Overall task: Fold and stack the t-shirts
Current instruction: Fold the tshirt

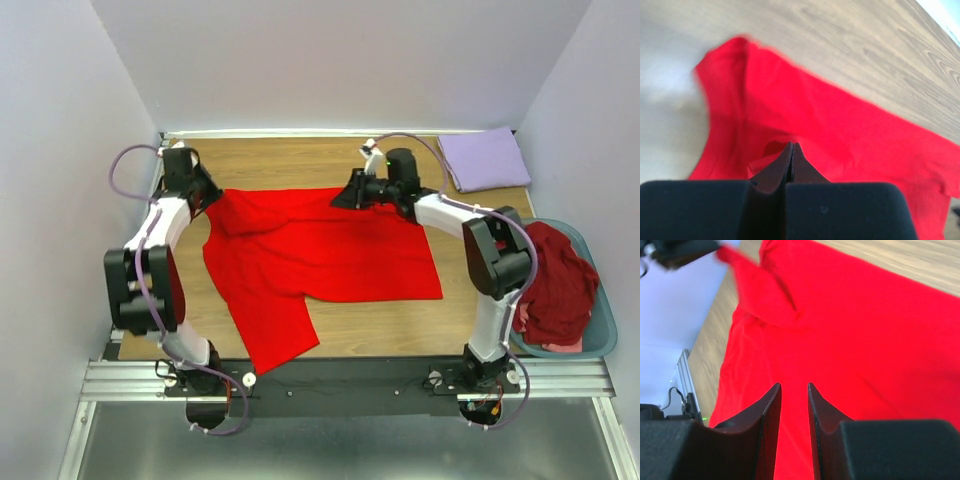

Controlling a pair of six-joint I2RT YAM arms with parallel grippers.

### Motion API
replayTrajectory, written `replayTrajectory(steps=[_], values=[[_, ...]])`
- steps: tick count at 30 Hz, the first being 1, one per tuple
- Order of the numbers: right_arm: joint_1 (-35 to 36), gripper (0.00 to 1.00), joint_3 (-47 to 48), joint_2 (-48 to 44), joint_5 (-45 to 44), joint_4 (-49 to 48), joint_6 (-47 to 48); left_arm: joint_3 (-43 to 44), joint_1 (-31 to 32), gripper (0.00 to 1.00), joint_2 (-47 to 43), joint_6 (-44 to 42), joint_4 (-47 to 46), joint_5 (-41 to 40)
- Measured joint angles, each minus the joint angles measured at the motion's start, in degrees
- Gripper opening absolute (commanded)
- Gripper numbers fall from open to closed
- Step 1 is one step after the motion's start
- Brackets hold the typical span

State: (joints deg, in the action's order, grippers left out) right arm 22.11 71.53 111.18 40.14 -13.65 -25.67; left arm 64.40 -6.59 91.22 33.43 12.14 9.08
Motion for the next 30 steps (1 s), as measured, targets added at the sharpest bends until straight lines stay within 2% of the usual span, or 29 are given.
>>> replayTrajectory(steps=[3,15,20,24,30], values=[[3.67,0.37,3.96,3.69,-1.05,-0.61,0.13,5.62,1.95,0.0,7.28,-0.9,-1.57,-0.26],[12.33,0.39,12.28,20.68,-3.56,-7.93,-7.91,21.68,3.1,0.0,23.5,-2.38,-5.27,-0.39],[14.05,0.4,15.54,23.63,-5.38,-13.03,-12.63,22.43,3.74,0.0,27.23,-2.4,-5.51,-0.26],[15.06,0.46,16.26,25.9,-7.67,-17.73,-17.84,22.43,4.0,0.0,28.13,-2.4,-5.6,-0.15],[17.18,0.48,16.65,29.2,-12.57,-22.29,-24.61,22.45,4.37,0.0,28.48,-2.97,-5.66,0.17]])
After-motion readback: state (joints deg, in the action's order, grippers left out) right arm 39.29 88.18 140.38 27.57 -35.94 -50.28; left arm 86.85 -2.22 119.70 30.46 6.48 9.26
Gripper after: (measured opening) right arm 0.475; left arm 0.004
